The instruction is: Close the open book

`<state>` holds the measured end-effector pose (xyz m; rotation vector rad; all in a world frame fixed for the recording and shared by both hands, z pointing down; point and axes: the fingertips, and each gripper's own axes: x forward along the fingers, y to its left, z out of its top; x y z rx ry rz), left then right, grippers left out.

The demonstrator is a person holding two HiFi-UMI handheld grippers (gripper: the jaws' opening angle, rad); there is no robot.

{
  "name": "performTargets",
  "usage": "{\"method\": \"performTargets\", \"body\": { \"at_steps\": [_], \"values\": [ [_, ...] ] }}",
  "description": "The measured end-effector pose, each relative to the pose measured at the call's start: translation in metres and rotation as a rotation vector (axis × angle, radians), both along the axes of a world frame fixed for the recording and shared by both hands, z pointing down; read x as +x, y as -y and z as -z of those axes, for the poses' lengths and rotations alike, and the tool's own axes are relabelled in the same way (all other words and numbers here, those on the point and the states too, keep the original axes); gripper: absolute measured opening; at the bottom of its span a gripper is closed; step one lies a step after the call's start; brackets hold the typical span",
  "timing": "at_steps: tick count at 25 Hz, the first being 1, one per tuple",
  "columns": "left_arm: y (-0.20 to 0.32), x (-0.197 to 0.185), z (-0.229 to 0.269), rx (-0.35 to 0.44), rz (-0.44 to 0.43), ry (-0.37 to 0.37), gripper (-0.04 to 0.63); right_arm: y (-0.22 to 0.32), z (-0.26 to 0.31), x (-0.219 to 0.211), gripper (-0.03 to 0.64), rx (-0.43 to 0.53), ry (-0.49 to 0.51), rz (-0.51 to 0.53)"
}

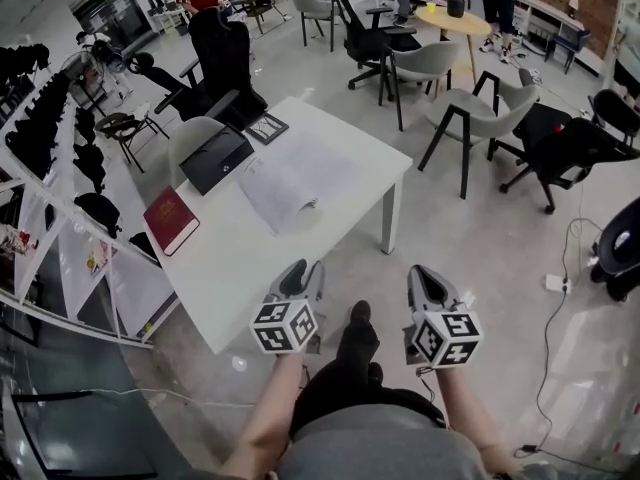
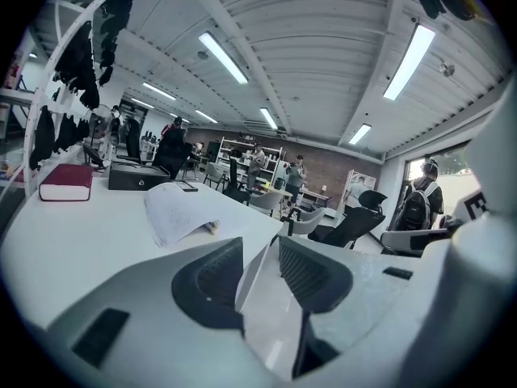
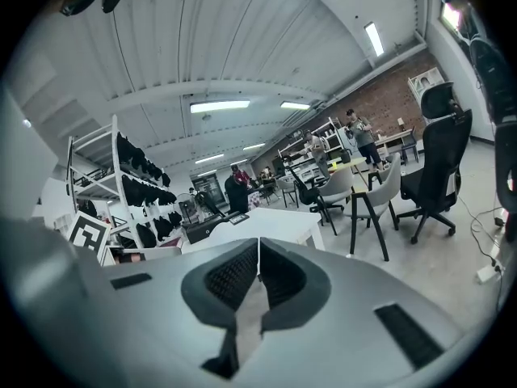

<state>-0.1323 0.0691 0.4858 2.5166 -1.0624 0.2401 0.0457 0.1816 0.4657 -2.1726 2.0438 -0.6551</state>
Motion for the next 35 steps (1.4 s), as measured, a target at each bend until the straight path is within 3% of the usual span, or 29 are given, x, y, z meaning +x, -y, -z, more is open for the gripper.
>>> {"method": "performTargets", "body": {
  "at_steps": [8,24,35],
  "values": [
    [0.046,0.024,-0.012,-0.048,-0.005,-0.024,0.129,0.039,-0.007,0.020,0.003,-0.021,0.003,-0.012],
    [0.175,0.080,-0.021,-0.094,-0.057,-0.039,0.129,0.173,-0.004,0.061,0.003,-0.046,-0.007,-0.027],
    [0.215,0.091,-0.034,-0.154,-0.060,-0.051,0.129,0.235,-0.006,0.064,0.003,-0.064,-0.005,0.010]
  ]
}}
